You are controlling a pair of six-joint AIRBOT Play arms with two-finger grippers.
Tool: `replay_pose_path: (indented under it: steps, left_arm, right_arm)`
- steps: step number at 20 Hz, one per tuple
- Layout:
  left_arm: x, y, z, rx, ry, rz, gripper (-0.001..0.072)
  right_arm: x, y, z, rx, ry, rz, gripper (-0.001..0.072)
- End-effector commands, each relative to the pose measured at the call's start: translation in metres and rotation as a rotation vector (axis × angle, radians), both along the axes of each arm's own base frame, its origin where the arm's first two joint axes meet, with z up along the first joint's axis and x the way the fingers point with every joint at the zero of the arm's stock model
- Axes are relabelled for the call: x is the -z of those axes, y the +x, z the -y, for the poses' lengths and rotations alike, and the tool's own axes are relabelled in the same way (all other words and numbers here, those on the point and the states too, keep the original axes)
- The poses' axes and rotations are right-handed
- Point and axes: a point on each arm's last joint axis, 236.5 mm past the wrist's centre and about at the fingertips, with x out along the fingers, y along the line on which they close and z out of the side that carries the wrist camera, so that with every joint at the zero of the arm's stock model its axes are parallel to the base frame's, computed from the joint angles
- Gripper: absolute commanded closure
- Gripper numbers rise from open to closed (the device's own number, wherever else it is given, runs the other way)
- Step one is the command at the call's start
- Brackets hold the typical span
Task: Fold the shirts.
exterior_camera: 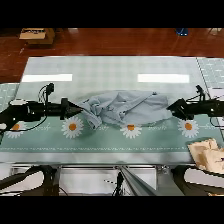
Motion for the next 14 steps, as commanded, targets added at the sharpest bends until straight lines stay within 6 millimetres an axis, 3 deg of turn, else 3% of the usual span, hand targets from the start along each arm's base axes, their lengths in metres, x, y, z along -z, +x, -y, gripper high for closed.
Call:
replay_pose_path:
  steps: [1,2,4,5,7,9,11,14]
  left_arm:
    - [-0.001,0.000,0.000,0.001,-0.002,0.001,0.0681]
    - [-0.001,0.000,0.000,0.001,-0.002,0.001,0.0681]
    - [-0.002,0.001,0.000,0.001,-0.001,0.005,0.0681]
    - [-0.005,0.004,-0.001,-0.001,0.000,0.016,0.0681]
    - [-0.020,0.016,-0.008,-0.016,0.004,0.069,0.0682]
    - [-0.051,0.033,-0.020,-0.029,0.010,0.163,0.0682]
    - [-0.094,0.046,-0.030,-0.031,0.017,0.278,0.0682]
    - [-0.173,0.059,-0.046,-0.053,0.048,0.463,0.0682]
  right_arm:
    - [0.019,-0.005,-0.014,-0.044,-0.009,-0.050,0.0239]
    - [0.020,-0.003,-0.018,-0.061,-0.020,-0.040,0.0325]
    - [0.014,-0.005,-0.028,-0.104,0.004,-0.034,0.0598]
    - [0.005,-0.011,-0.033,-0.139,0.038,-0.049,0.0673]
    - [-0.027,-0.020,-0.036,-0.228,0.091,-0.030,0.0681]
    - [-0.070,-0.020,-0.034,-0.274,0.093,0.055,0.0682]
    - [-0.117,-0.010,-0.026,-0.271,0.031,0.191,0.0681]
    - [-0.206,0.010,-0.025,-0.234,-0.070,0.467,0.0681]
